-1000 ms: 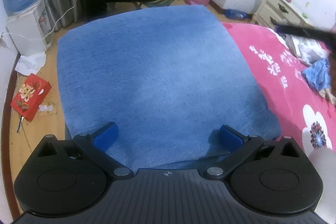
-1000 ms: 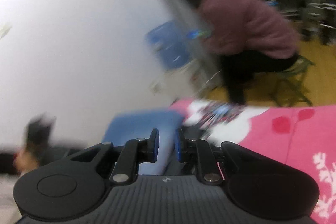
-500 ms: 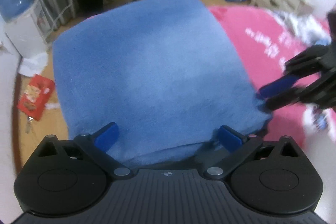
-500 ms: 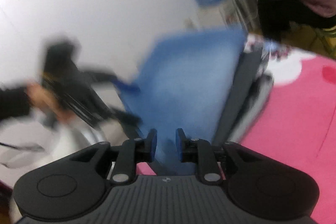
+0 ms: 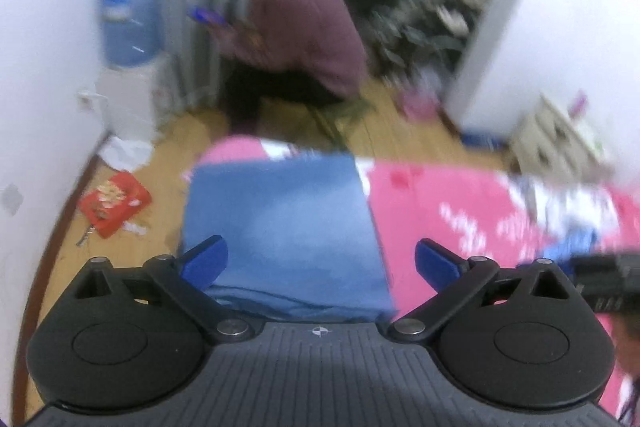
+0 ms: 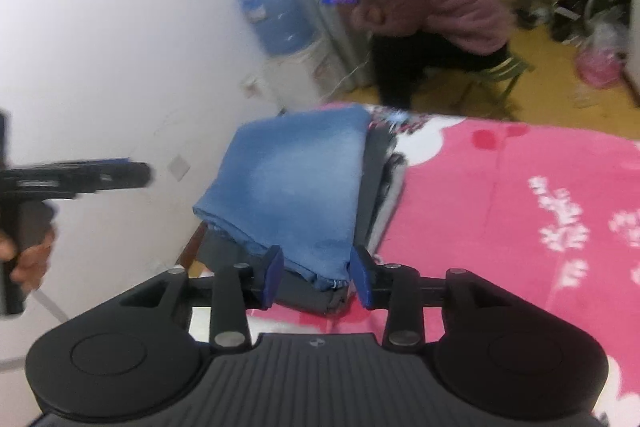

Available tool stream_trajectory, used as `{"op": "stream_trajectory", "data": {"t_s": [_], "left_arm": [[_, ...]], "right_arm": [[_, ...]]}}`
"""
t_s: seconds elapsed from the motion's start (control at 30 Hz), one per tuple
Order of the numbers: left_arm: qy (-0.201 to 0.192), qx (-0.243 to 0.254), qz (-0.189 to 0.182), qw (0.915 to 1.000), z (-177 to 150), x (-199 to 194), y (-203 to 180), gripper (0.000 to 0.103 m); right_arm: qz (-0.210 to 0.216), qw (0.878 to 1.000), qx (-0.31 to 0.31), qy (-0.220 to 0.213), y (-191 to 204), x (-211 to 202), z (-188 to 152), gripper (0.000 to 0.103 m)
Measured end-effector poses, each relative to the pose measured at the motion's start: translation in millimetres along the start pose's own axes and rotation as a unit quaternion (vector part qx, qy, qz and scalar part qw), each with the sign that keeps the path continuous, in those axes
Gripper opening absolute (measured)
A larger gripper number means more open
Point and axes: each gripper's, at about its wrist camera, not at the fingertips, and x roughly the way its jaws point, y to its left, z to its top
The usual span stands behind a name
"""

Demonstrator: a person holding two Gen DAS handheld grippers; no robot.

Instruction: Fold clothes

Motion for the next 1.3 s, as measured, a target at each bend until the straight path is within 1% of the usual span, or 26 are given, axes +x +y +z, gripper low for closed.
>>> {"op": "stream_trajectory", "data": {"t_s": [0.03,0.07,0.1,0.13,0.17,0.2,0.23,0.27,0.3,0.33,0.4,0.5,0.6,0.77,0.93,1.03,1.07,1.3], "left_arm": [[-0.017,-0.011,0.015,0.9997,-2,-18,-7,0.102],[-0.029,-0.021,0.031,0.9989,-1,-31,-14,0.102],[-0.038,-0.030,0.046,0.9978,-2,-44,-21,0.103],[-0.042,-0.035,0.056,0.9969,-3,-56,-27,0.103],[-0.044,-0.039,0.067,0.9960,-5,-68,-33,0.103],[-0.042,-0.044,0.082,0.9948,-6,-77,-38,0.103],[-0.036,-0.049,0.099,0.9932,-8,-85,-43,0.103],[-0.031,-0.054,0.116,0.9913,-9,-92,-48,0.103],[-0.026,-0.054,0.132,0.9895,-12,-98,-52,0.103],[-0.024,-0.053,0.143,0.9880,-13,-104,-55,0.103],[-0.027,-0.053,0.161,0.9852,-17,-113,-60,0.103],[-0.040,-0.071,0.178,0.9807,-20,-123,-62,0.103],[-0.030,-0.095,0.190,0.9767,-24,-125,-64,0.103],[-0.035,-0.105,0.216,0.9702,-35,-126,-67,0.103],[-0.049,-0.102,0.201,0.9730,-46,-122,-61,0.103],[-0.054,-0.109,0.213,0.9694,-51,-115,-55,0.103],[-0.053,-0.109,0.219,0.9682,-52,-114,-55,0.103],[-0.049,-0.070,0.250,0.9644,-63,-104,-63,0.103]], "right_arm": [[-0.008,1.000,0.003,-0.010,6,-13,-3,0.049],[-0.016,1.000,0.005,-0.018,12,-25,-5,0.051],[-0.024,0.999,0.005,-0.025,18,-36,-6,0.054],[-0.031,0.999,0.005,-0.029,23,-43,-5,0.063],[-0.039,0.999,0.004,-0.030,28,-50,-4,0.068],[-0.044,0.999,0.003,-0.031,34,-59,-6,0.076],[-0.049,0.998,0.000,-0.031,41,-67,-9,0.081],[-0.054,0.998,-0.003,-0.030,47,-75,-11,0.082],[-0.060,0.998,-0.008,-0.032,52,-81,-14,0.086],[-0.065,0.997,-0.011,-0.034,57,-86,-16,0.094],[-0.068,0.997,-0.014,-0.040,65,-94,-19,0.100],[-0.077,0.996,-0.010,-0.052,77,-106,-22,0.102],[-0.092,0.994,-0.008,-0.063,85,-111,-23,0.103],[-0.124,0.990,-0.001,-0.063,92,-115,-26,0.103],[-0.167,0.984,-0.019,-0.052,93,-98,-24,0.103],[-0.186,0.981,-0.034,-0.050,94,-86,-24,0.103],[-0.189,0.980,-0.036,-0.049,95,-83,-24,0.103],[-0.187,0.980,-0.048,-0.037,102,-55,-23,0.103]]}}
